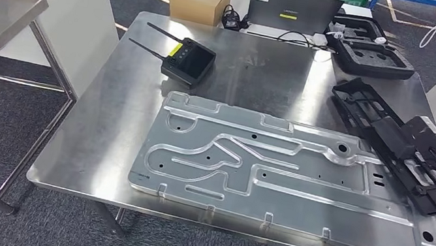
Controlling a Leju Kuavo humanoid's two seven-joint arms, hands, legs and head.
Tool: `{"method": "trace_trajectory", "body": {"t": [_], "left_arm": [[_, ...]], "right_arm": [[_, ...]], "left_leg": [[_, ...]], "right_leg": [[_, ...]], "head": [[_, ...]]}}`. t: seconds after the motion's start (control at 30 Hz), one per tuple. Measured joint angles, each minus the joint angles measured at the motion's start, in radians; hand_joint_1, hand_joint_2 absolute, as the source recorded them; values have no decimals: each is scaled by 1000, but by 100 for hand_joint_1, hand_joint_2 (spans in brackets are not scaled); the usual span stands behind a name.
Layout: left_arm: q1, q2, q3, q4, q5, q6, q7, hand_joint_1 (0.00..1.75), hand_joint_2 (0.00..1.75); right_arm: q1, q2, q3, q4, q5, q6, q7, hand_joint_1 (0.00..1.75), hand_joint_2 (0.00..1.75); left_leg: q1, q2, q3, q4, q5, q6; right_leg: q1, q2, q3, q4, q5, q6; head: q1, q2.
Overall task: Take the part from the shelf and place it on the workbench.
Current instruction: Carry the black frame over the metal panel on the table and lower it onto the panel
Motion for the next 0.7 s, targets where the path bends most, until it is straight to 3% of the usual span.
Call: {"method": "trace_trajectory", "body": {"t": [0.07, 0.1, 0.17, 0.2, 0.23, 0.27, 0.37, 0.43, 0.5, 0.57, 0.63, 0.7], "left_arm": [[-2, -1, 3, 0, 0, -4, 1, 0, 0], [-3, -1, 5, 0, 0, -5, 1, 0, 0], [-3, -2, 11, 0, 0, -6, 1, 0, 0], [-2, -2, 14, 0, -1, -7, 1, 0, 0], [-2, -2, 16, 0, -2, -8, 0, 0, 0], [-2, -2, 17, 0, -4, -9, 0, 0, 0], [-2, -3, 18, 0, -6, -11, -3, 0, 0], [-2, -3, 18, 0, -7, -12, -8, 0, 0], [0, -3, 18, 0, -9, -14, -11, 0, 0], [2, -3, 18, 0, -13, -15, -14, 0, 0], [2, -3, 18, 0, -20, -16, -15, 0, 0], [1, -3, 18, 0, -24, -17, -16, 0, 0]], "right_arm": [[10, 13, 8, -72, -44, 22, 23, 0, 0], [14, 20, 12, -107, -61, 30, 34, 0, 0], [24, 38, 23, -173, -87, 43, 53, 0, 0], [31, 47, 29, -203, -101, 50, 60, 0, 0], [38, 57, 36, -230, -117, 58, 65, 0, 0], [45, 64, 41, -253, -133, 65, 68, 0, 0], [52, 85, 59, -304, -176, 76, 69, 0, 0], [60, 99, 72, -325, -194, 76, 65, 0, 0], [69, 115, 89, -336, -211, 75, 60, 0, 0], [77, 136, 111, -339, -224, 71, 53, 0, 0], [90, 160, 137, -341, -233, 63, 46, 0, 0], [104, 183, 162, -341, -237, 52, 40, 0, 0]], "left_leg": [[4, 0, -8, -5, 20, 11], [6, 0, -15, -7, 29, 14], [7, 1, -31, -7, 43, 17], [7, 1, -38, -7, 49, 17], [7, 1, -45, -6, 55, 16], [7, 0, -52, -6, 61, 14], [9, -1, -66, -7, 77, 1], [9, -2, -71, -10, 91, -12], [10, -2, -76, -15, 103, -25], [12, -1, -93, 10, 76, -35], [13, 1, -133, 117, -11, -42], [12, 2, -175, 257, -88, -47]], "right_leg": [[-2, 1, -15, 28, -33, 11], [-4, 1, -32, 75, -74, 16], [-7, 1, -71, 219, -168, 25], [-9, 1, -81, 279, -198, 29], [-10, 1, -75, 304, -207, 30], [-12, 1, -48, 285, -198, 31], [-11, 3, 103, 61, -139, 24], [-3, 7, 146, -16, -123, 10], [2, 9, 137, -19, -110, -6], [-2, 5, 124, -23, -95, -24], [-4, 2, 104, -26, -77, -39], [-2, 1, 81, -25, -62, -44]], "head": [[2, 0], [3, 0], [5, 0], [5, 0], [5, 0], [5, 0], [5, 0], [5, 0], [6, 0], [6, 0], [5, 0], [4, 0]]}}
